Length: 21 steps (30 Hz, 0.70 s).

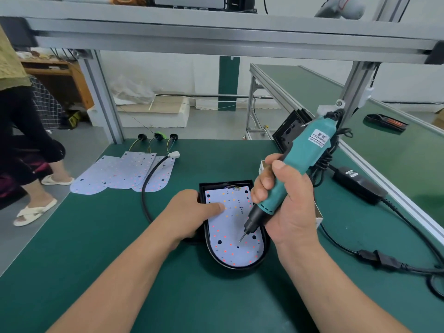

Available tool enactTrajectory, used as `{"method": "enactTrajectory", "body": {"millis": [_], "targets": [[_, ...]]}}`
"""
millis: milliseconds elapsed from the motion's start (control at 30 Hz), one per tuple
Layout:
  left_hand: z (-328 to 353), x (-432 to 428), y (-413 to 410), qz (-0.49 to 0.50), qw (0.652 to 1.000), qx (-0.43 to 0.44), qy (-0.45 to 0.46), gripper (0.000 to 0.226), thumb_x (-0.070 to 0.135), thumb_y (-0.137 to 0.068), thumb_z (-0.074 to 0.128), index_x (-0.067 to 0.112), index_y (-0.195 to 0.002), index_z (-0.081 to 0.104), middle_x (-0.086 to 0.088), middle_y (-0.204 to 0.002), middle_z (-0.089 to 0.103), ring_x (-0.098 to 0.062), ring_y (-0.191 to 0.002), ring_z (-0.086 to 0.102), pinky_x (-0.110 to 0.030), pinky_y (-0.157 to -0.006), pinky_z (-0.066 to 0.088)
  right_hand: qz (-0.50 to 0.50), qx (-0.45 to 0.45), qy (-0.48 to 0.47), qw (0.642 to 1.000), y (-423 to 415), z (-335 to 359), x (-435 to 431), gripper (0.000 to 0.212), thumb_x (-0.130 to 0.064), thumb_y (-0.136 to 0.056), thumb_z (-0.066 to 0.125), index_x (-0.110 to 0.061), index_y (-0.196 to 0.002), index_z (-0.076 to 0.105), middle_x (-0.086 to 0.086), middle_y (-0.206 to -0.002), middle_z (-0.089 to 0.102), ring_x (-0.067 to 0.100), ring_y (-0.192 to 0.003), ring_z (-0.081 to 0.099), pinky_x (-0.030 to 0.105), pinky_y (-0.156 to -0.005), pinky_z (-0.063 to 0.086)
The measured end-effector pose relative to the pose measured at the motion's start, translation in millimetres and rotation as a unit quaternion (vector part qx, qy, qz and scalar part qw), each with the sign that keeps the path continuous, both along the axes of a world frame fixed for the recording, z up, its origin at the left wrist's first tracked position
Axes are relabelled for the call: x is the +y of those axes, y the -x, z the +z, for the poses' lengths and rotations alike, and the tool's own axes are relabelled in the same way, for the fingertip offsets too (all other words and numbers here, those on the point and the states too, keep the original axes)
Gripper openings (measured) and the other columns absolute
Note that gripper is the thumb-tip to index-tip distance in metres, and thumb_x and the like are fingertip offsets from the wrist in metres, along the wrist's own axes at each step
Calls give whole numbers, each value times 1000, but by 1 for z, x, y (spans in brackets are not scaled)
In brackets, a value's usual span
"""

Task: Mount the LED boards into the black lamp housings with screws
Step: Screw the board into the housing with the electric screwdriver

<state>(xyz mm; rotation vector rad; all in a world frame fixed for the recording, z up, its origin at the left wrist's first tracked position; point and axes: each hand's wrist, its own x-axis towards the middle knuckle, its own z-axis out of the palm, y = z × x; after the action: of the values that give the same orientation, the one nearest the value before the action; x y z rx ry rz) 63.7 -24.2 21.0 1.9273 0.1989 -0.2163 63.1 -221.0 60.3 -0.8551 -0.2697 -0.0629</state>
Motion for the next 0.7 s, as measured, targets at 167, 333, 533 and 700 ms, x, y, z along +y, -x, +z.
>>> {"method": "enactTrajectory", "body": {"millis": [167, 333, 533, 700], "targets": [[-1, -1, 1, 11, 1000, -15, 0, 33, 33, -87, 80, 3, -95, 69, 1, -64, 52, -17, -48, 38, -23, -43, 30, 9, -28, 47, 998, 7, -1, 5, 5, -16, -89, 65, -14, -93, 68, 4, -62, 48, 20, -47, 47, 27, -50, 41], [0, -3, 0, 11, 1000, -17, 1, 21, 32, -85, 79, 15, -85, 66, 0, -64, 49, -19, -49, 36, -23, -44, 30, 14, -50, 69, 996, 11, 2, 7, 11, -20, -86, 67, -13, -94, 68, 4, -63, 49, 22, -48, 46, 28, -51, 41], [1, -4, 0, 0, 1000, -23, -9, 22, 30, -87, 78, 24, -68, 69, 4, -59, 51, -18, -47, 38, -22, -42, 33, 6, -67, 87, 994, 13, 2, 9, 13, -23, -85, 68, -13, -94, 68, 5, -63, 49, 22, -48, 46, 29, -52, 42], [3, -5, 2, -7, 1000, -25, -11, 32, 29, -89, 76, 37, -59, 69, 8, -54, 50, -16, -46, 38, -22, -42, 33, 5, -63, 87, 994, 13, 2, 9, 15, -24, -84, 69, -13, -94, 68, 5, -63, 49, 23, -48, 46, 29, -53, 42]]}}
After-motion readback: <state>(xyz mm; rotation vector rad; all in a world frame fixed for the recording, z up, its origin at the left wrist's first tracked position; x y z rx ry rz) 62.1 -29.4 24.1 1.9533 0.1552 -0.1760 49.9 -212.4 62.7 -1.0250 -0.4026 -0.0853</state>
